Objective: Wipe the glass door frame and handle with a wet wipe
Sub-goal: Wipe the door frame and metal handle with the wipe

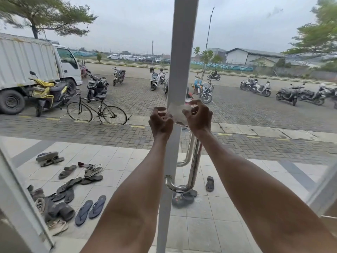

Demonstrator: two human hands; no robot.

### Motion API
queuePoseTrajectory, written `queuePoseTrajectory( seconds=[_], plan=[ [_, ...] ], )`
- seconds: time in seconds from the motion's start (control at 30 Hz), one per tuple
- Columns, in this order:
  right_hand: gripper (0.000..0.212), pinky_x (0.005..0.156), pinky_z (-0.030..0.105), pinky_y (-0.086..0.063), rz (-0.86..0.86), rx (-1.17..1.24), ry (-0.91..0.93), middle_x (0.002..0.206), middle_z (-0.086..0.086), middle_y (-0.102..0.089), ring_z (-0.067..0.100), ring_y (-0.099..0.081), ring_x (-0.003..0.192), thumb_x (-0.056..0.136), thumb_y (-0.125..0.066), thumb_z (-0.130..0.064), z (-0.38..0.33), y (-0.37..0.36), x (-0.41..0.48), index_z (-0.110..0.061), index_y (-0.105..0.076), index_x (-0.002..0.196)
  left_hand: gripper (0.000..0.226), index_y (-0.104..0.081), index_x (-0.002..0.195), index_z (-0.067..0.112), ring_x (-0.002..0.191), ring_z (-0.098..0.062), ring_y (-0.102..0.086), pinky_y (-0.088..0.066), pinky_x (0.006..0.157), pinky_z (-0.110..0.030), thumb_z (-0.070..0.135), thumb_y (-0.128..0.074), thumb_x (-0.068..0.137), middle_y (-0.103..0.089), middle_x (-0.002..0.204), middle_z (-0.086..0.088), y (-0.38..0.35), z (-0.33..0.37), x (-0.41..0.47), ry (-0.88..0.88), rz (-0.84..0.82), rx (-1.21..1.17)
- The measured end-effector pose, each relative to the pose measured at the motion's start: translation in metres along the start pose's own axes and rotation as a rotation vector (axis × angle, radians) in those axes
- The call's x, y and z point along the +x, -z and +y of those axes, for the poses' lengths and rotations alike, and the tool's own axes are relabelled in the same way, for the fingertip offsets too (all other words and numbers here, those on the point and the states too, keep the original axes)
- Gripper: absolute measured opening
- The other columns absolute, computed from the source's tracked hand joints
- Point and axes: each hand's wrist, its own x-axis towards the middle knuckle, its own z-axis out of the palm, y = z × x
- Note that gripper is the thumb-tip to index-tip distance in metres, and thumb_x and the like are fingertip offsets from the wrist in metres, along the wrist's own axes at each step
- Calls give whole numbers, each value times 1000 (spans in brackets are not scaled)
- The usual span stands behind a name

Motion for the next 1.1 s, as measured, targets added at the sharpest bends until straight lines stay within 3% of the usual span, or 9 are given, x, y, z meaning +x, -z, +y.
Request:
queuePoseTrajectory(
  seconds=[0.23, 0.33, 0.47, 0.57, 0.7, 0.8, 0.9, 1.0, 1.1],
  plan=[
    [31, 66, -14, -17, -7, -1, -21, 94, 9, -75, 18, -68, 85, 81, -75, -15, 0, -7, 12, -8, -64, 109, 17, -68, 88, 17, 81, -21, -64, -46, 64, -21, 4, -60, 78, -66, 100, -6, 0, -7, 8, -60, -41, 71],
    [31, 64, -16, -15, -9, -12, -24, 93, 9, -74, 12, -62, 79, 81, -76, -16, -1, -8, 14, -6, -66, 108, 24, -76, 76, 31, 86, -22, -66, -58, 77, -36, 13, -60, 74, -60, 98, 3, -1, -11, 7, -47, -80, 30],
    [29, 64, -16, -18, -13, -6, -30, 96, 12, -74, 15, -66, 84, 80, -77, -16, -3, -10, 14, -5, -67, 105, 26, -76, 67, 36, 87, -23, -70, -61, 76, -45, 18, -58, 70, -63, 97, 6, 1, -19, 9, -20, -92, -4],
    [26, 75, -7, -35, -11, 5, -21, 94, 10, -74, 19, -70, 86, 81, -76, -16, -6, -11, 16, -6, -68, 103, 18, -79, 74, 28, 89, -19, -69, -58, 82, -39, 17, -65, 74, -70, 100, -1, 2, -15, 8, -11, -64, -20],
    [20, 63, -7, -37, 3, -18, -14, 92, 9, -74, 14, -69, 81, 82, -76, -15, -6, -13, 19, -5, -69, 99, 15, -80, 86, 11, 91, -14, -67, -56, 88, -32, 7, -69, 77, -74, 99, -5, 5, -18, 8, -87, 32, 7],
    [17, 65, -5, -37, -65, -104, -25, 95, 9, -74, 12, -66, 79, 83, -75, -13, -2, -18, 23, -6, -70, 98, 16, -80, 80, 15, 84, -12, -70, -58, 82, -31, 6, -67, 76, -75, 96, -2, 6, -24, 10, -55, 13, -5],
    [17, 76, 22, -51, -52, -243, -16, 103, 10, -72, 22, -68, 92, 83, -73, -15, -2, -25, 20, -11, -70, 99, 14, -79, 80, 19, 77, -12, -72, -61, 72, -32, 11, -67, 78, -76, 89, -1, 6, -32, 11, -31, -35, 15],
    [5, 69, 30, -51, 54, -308, 122, 95, 12, -71, 27, -67, 84, 86, -65, -12, -8, -30, 13, -9, -68, 89, 11, -78, 87, 20, 78, -9, -73, -62, 71, -31, 18, -70, 79, -77, 90, 0, 6, -36, 10, -5, -93, 21],
    [30, 65, 36, -57, -81, -360, 129, 74, 14, -71, 29, -68, 67, 90, -56, -33, -12, -39, 5, -8, -69, 78, 14, -77, 86, 31, 94, -10, -70, -57, 82, -29, 28, -69, 75, -76, 100, 4, 8, -37, 8, 18, -107, 79]
  ],
)
